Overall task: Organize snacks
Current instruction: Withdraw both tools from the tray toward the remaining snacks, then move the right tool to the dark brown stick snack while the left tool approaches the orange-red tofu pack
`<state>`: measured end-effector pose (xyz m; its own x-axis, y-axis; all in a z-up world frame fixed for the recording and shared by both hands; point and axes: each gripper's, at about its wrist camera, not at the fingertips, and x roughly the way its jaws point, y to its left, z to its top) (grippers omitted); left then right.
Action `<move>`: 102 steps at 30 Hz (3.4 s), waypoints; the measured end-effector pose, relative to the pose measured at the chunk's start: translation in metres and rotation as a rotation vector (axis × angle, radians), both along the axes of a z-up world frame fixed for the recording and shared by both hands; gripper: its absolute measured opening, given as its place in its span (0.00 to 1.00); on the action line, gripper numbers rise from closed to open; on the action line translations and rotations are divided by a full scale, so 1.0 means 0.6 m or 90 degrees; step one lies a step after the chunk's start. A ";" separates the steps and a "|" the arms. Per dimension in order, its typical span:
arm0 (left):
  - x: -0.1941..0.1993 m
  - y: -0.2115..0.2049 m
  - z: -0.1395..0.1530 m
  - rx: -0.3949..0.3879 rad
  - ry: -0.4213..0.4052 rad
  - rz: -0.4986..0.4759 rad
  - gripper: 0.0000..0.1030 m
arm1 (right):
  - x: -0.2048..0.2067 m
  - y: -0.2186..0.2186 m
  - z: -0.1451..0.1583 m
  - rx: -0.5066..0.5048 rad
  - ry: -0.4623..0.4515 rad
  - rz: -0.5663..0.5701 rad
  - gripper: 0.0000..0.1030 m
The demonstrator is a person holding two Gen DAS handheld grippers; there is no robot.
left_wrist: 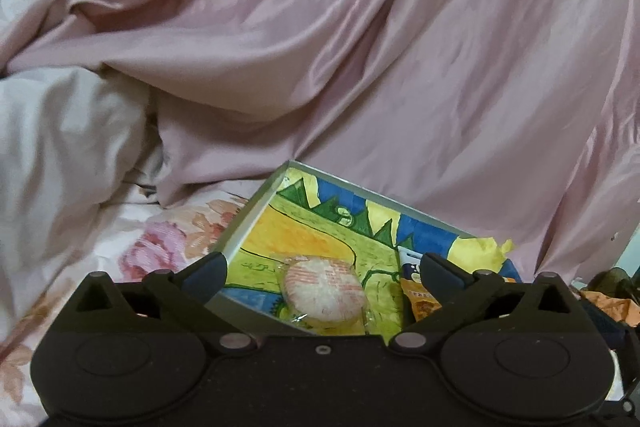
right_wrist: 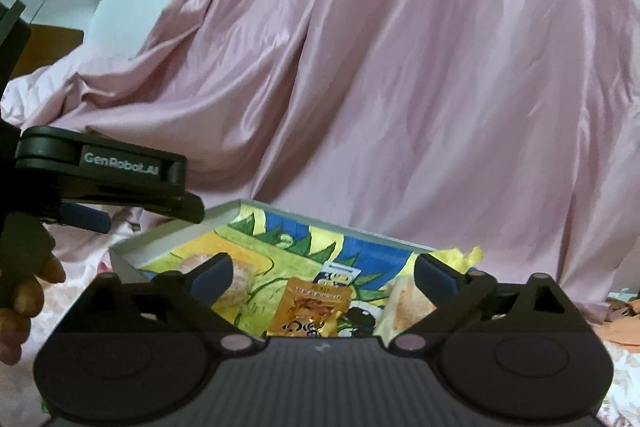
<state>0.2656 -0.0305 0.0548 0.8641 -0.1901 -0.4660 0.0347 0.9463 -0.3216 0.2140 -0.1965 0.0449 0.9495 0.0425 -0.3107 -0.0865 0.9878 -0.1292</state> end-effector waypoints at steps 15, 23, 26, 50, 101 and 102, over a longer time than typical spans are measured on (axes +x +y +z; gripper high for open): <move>-0.151 0.036 0.008 0.039 -0.024 0.016 0.99 | -0.138 -0.011 0.020 0.007 -0.032 -0.030 1.00; -0.211 0.045 -0.015 0.019 0.015 0.012 0.99 | -0.198 0.000 -0.002 0.008 0.002 -0.032 1.00; -0.230 0.051 -0.025 0.016 0.029 0.009 0.99 | -0.215 0.007 -0.013 0.004 0.021 -0.022 1.00; -0.276 0.106 -0.129 0.033 0.163 0.016 0.99 | -0.254 0.045 -0.109 0.008 0.238 0.022 1.00; -0.224 0.117 -0.163 0.078 0.195 -0.049 0.99 | -0.105 0.076 -0.160 0.308 0.391 0.046 0.15; -0.224 0.116 -0.163 0.079 0.192 -0.054 0.99 | -0.106 0.076 -0.157 0.300 0.389 0.049 0.14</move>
